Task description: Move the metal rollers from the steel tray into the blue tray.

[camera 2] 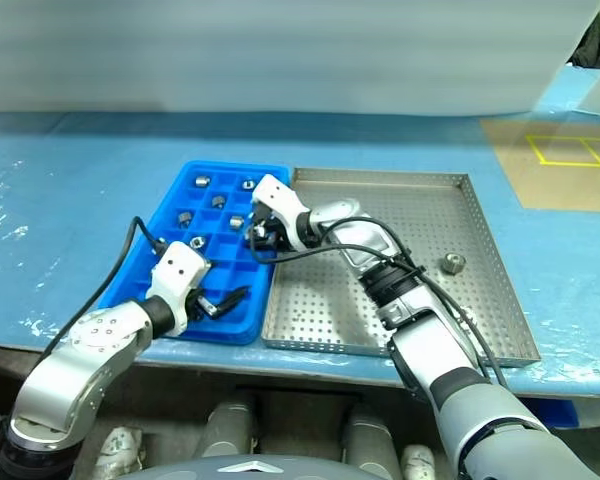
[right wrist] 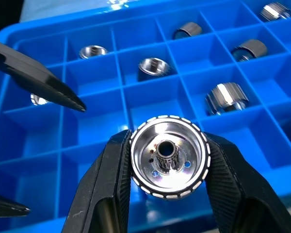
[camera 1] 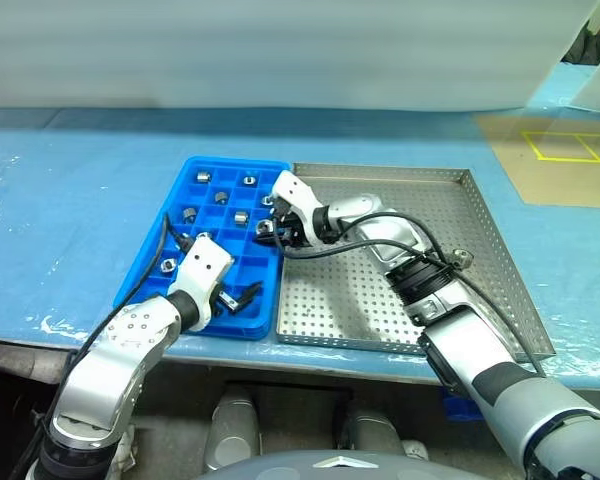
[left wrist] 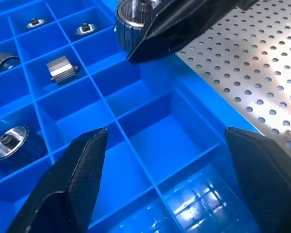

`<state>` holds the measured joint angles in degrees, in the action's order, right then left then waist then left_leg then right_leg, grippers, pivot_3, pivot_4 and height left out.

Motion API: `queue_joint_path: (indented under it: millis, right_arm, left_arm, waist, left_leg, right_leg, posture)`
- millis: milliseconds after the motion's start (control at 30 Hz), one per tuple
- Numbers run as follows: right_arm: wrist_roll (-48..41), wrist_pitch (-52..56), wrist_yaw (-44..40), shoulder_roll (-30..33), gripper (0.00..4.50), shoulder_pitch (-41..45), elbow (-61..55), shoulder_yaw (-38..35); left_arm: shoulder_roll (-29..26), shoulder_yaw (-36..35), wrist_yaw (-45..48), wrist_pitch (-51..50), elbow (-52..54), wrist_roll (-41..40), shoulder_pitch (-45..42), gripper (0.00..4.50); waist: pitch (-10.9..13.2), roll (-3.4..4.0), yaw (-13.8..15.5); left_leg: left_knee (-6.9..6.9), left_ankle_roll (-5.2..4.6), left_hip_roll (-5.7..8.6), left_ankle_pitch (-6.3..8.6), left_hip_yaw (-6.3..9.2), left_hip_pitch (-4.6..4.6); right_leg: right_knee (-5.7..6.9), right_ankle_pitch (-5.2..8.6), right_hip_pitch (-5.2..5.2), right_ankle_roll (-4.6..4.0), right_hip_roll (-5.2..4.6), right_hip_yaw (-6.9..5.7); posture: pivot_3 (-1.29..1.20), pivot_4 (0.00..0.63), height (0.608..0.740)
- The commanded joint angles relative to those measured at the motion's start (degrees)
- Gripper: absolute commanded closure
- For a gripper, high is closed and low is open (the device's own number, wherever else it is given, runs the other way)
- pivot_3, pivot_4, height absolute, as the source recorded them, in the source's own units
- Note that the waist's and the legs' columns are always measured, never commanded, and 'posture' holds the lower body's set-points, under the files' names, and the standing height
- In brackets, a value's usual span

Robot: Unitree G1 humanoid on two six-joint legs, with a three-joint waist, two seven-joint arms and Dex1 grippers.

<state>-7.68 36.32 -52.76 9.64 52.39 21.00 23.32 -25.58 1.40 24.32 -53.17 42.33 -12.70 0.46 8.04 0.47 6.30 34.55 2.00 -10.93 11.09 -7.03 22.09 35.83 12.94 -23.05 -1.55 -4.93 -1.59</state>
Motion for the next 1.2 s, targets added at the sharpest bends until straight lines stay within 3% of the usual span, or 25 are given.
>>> queue_joint_path:
  millis: [33, 200, 767, 1033, 1200]
  right_arm:
    - [-0.11, -1.76, -1.97, -1.76, 2.79, 1.83, -1.57, 0.68]
    - [0.49, -2.24, -2.76, -3.67, 2.79, 1.59, -1.12, 1.53]
    - [4.39, -1.78, 0.48, -8.9, 2.79, 1.75, 7.63, 1.7]
    - [4.2, -0.44, -1.92, -9.79, 2.79, -1.9, 2.25, 3.83]
    - [5.9, -1.09, 1.04, -10.69, 2.79, -2.87, 3.15, 4.45]
  left_arm:
    - [1.14, -3.08, -2.28, -1.27, 5.24, -1.15, 2.91, 0.43]
    - [0.46, -5.15, -3.6, -1.67, 7.11, -1.08, 6.92, 0.43]
    - [2.22, -4.43, -8.6, -3.16, 8.55, -1.68, 8.35, 0.43]
    - [1.75, -3.5, -8.59, -2.48, 7.6, -1.67, 7.72, 0.43]
    - [1.68, -3.57, -8.34, -2.02, 7.09, -1.74, 7.42, 0.43]
  waist:
    - [0.01, -0.02, 0.04]
    - [0.02, -0.03, 0.94]
    - [0.02, -0.03, 2.58]
    - [0.02, -0.03, 2.66]
    - [0.02, -0.03, 2.66]
  left_leg:
    - [-0.02, 0.0, 0.0, 0.0, 0.0, 0.02]
    - [-0.15, 0.0, -0.01, 0.0, 0.02, 0.04]
    - [-0.27, 0.03, -0.02, -0.01, 0.05, 0.07]
    - [-0.3, 0.04, -0.03, -0.01, 0.05, 0.06]
    - [-0.31, 0.06, -0.03, -0.03, 0.06, 0.02]
  right_leg:
    - [-0.01, 0.0, -0.03, 0.0, 0.0, 0.0]
    - [-0.07, 0.0, -0.08, 0.0, 0.02, -0.03]
    - [-0.07, 0.01, -0.17, 0.01, 0.02, -0.01]
    - [-0.07, 0.01, -0.18, 0.02, 0.02, -0.01]
    - [-0.05, 0.01, -0.18, 0.03, 0.02, 0.0]
  posture:
    - [0.31, 0.15, 0.74]
    - [0.33, 0.15, 0.74]
    - [0.37, 0.15, 0.74]
    - [0.36, 0.15, 0.74]
    - [0.36, 0.15, 0.74]
